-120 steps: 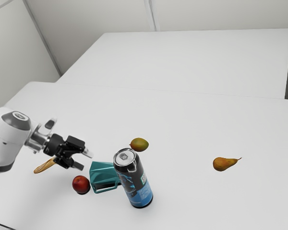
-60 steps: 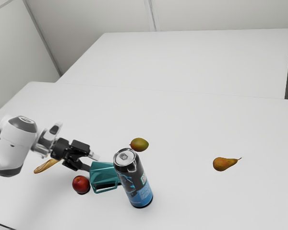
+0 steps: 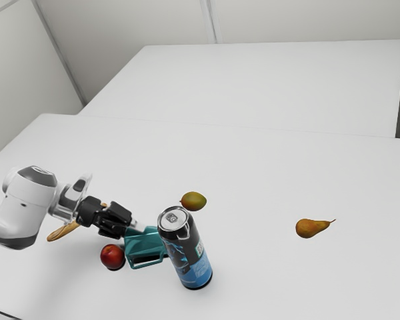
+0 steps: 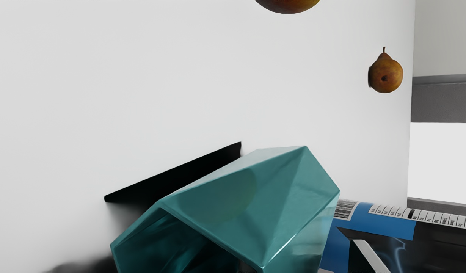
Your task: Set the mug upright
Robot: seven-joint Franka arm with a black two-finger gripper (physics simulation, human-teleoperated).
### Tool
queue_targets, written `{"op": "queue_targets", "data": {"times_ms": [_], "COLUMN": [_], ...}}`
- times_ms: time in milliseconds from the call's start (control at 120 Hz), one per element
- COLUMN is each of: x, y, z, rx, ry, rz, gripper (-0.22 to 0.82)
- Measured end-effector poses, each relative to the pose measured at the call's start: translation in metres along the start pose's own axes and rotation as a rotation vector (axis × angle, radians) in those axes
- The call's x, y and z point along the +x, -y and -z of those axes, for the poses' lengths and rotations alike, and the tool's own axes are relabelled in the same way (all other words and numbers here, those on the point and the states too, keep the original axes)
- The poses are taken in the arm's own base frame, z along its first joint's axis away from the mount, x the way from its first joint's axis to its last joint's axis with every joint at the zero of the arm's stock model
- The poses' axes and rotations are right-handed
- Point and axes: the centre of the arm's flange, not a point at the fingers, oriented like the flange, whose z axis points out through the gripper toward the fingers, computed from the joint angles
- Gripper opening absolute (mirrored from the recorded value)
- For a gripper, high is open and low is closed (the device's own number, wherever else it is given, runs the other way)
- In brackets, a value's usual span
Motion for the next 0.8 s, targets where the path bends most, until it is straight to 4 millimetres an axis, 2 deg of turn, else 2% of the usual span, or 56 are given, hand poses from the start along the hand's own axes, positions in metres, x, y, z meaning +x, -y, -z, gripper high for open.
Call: {"op": "queue_targets", "data": {"times_ms": [142,292,567,800], "x": [0.001,0.002,0.009,0.029], "y": [-0.001,-0.005,-0.02,-0.05], "z": [0.001,0.001,0.005,0.008], "rx": [0.0,0.002,0.008,0.028], "ry": [-0.003,-0.002,-0.007,0.004], "rz": [-0.02,-0.046,-0.106,-0.202], "gripper": [0.0,-0.1,-0.17,-0.18]}}
